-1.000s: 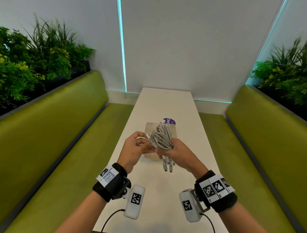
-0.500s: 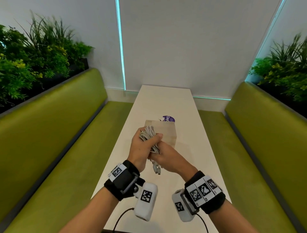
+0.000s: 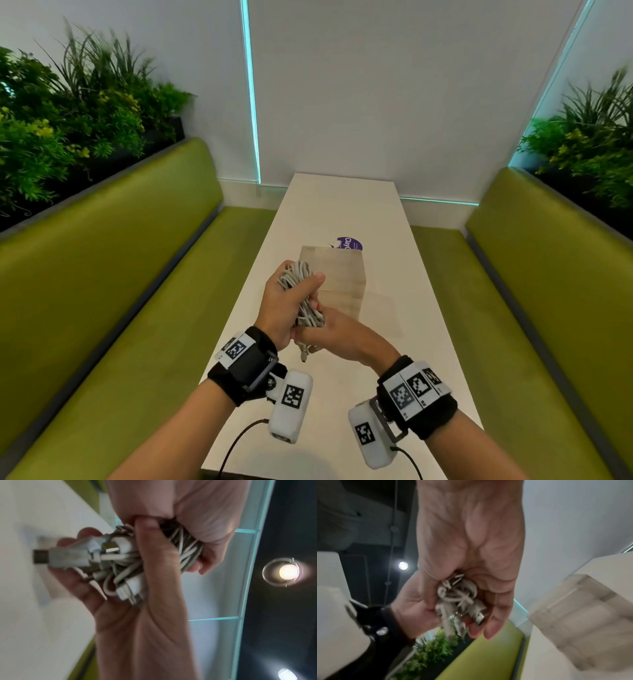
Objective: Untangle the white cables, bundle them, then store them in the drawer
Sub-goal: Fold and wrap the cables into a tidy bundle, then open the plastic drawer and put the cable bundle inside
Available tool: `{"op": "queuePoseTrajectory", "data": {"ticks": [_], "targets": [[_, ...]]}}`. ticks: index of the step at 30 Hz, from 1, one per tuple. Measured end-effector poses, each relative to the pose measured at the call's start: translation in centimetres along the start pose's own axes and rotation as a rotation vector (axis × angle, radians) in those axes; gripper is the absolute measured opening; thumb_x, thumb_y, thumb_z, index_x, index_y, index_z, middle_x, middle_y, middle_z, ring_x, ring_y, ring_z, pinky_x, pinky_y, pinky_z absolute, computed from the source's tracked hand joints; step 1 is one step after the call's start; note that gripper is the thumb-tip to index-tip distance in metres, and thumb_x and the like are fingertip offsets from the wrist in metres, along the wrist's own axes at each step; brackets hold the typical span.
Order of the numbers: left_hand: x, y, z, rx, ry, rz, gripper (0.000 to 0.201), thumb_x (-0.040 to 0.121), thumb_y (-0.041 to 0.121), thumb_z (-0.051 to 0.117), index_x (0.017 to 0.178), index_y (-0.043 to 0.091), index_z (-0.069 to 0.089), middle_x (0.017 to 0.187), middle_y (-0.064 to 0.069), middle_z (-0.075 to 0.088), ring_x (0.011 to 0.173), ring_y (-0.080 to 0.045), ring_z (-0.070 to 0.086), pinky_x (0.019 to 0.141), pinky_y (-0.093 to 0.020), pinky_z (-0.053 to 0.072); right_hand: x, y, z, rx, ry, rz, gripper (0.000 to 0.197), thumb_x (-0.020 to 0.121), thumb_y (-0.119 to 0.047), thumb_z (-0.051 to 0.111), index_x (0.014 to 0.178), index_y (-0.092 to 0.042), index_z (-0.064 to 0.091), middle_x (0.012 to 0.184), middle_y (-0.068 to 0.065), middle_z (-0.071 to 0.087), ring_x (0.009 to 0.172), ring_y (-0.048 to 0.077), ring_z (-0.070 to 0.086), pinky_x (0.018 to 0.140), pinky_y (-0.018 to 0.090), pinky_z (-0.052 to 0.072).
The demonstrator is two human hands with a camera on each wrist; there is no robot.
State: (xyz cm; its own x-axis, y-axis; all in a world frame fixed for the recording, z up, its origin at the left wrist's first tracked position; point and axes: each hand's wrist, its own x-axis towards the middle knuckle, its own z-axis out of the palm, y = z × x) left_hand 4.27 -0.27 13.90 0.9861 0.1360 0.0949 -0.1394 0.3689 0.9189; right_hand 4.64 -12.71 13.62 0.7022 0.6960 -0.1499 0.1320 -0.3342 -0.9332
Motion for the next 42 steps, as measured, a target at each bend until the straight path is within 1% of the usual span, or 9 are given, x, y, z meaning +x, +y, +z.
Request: {"op": "queuePoseTrajectory", "data": {"ticks": [3, 5, 8, 14, 20, 25, 31, 39, 42], "targets": [[0.1, -1.0, -2.3, 0.251, 0.026, 0.038, 0.023, 0.081, 0.005, 0.072, 0.078, 0.010, 0.049, 0.052, -0.004, 0.052, 0.043, -0.018, 0.048, 0.045, -0.030, 0.047, 1.2, 2.1, -0.7, -0.163, -0.145, 0.137, 0.047, 0.080, -0.037, 0.072, 0.122, -0.021, 0.057, 0.120, -0.003, 0.063, 0.104, 0.010, 0.059, 0.097, 0.028, 0.047], [0.3, -1.8, -4.3, 0.362, 0.068, 0.010, 0.025, 0.080, 0.006, 0.074, 0.078, 0.011, 0.049, 0.053, -0.003, 0.054, 0.043, -0.020, 0.049, 0.047, -0.036, 0.049, 2.9, 3.3, -2.1, -0.308, 0.015, 0.192, 0.067, 0.079, -0.040, 0.073, 0.137, -0.019, 0.047, 0.137, -0.001, 0.051, 0.117, 0.016, 0.054, 0.101, 0.030, 0.042], [1.0, -2.9, -6.9, 0.421, 0.134, -0.071, 0.027, 0.079, 0.006, 0.074, 0.078, 0.011, 0.047, 0.056, -0.007, 0.052, 0.043, -0.020, 0.047, 0.048, -0.038, 0.048, 6.5, 5.2, -4.6, -0.522, 0.344, 0.155, 0.061, 0.088, -0.027, 0.065, 0.142, -0.013, 0.040, 0.148, 0.007, 0.039, 0.132, 0.022, 0.042, 0.108, 0.031, 0.032], [2.4, -4.0, -8.9, 0.470, 0.234, -0.103, 0.027, 0.078, 0.007, 0.075, 0.080, 0.008, 0.048, 0.060, -0.008, 0.053, 0.043, -0.013, 0.048, 0.045, -0.025, 0.044, 11.9, 9.2, -7.3, -0.752, 0.203, 0.311, 0.070, 0.097, -0.029, 0.051, 0.152, -0.029, 0.008, 0.161, 0.003, -0.005, 0.133, 0.026, 0.044, 0.109, 0.039, 0.036], [3.7, -4.2, -9.2, 0.580, 0.172, -0.075, 0.029, 0.079, 0.009, 0.075, 0.076, 0.012, 0.046, 0.061, -0.004, 0.053, 0.045, -0.016, 0.047, 0.046, -0.028, 0.045, 10.2, 10.4, -5.8, -0.639, 0.343, 0.211, 0.063, 0.087, -0.045, 0.061, 0.141, -0.029, 0.033, 0.159, -0.003, 0.016, 0.117, 0.019, 0.056, 0.096, 0.036, 0.043], [4.3, -4.7, -9.2, 0.651, 0.156, -0.056, 0.032, 0.075, 0.018, 0.077, 0.075, 0.014, 0.045, 0.059, -0.003, 0.053, 0.045, -0.020, 0.047, 0.048, -0.036, 0.046, 5.2, 10.1, -6.9, -0.551, 0.270, 0.245, 0.069, 0.063, -0.062, 0.074, 0.119, -0.038, 0.041, 0.132, -0.017, 0.049, 0.089, 0.012, 0.056, 0.086, 0.036, 0.047], [3.5, -6.2, -7.6, 0.706, 0.069, -0.122, 0.035, 0.076, 0.025, 0.078, 0.081, 0.009, 0.047, 0.066, -0.005, 0.057, 0.048, -0.020, 0.051, 0.047, -0.030, 0.046, 0.3, 10.4, -6.9, -0.481, 0.190, 0.247, 0.088, 0.063, -0.049, 0.081, 0.137, -0.048, 0.033, 0.156, -0.019, 0.017, 0.136, 0.013, 0.036, 0.106, 0.033, 0.036], [1.9, -7.9, -6.6, 0.723, 0.003, -0.247, 0.038, 0.072, 0.025, 0.082, 0.085, 0.010, 0.050, 0.078, -0.010, 0.064, 0.053, -0.018, 0.054, 0.050, -0.028, 0.047, -1.1, 12.6, -5.4, -0.350, 0.284, 0.156, 0.066, 0.075, -0.020, 0.079, 0.131, -0.040, 0.051, 0.157, -0.017, 0.020, 0.106, 0.014, 0.058, 0.094, 0.033, 0.051], [1.8, -7.9, -6.9, 0.796, 0.000, -0.294, 0.041, 0.072, 0.028, 0.083, 0.089, 0.008, 0.050, 0.082, -0.010, 0.066, 0.053, -0.019, 0.056, 0.050, -0.027, 0.045, -1.6, 12.6, -4.9, -0.365, 0.297, 0.150, 0.069, 0.075, -0.026, 0.078, 0.135, -0.039, 0.047, 0.158, -0.016, 0.015, 0.118, 0.012, 0.052, 0.098, 0.033, 0.048]]}}
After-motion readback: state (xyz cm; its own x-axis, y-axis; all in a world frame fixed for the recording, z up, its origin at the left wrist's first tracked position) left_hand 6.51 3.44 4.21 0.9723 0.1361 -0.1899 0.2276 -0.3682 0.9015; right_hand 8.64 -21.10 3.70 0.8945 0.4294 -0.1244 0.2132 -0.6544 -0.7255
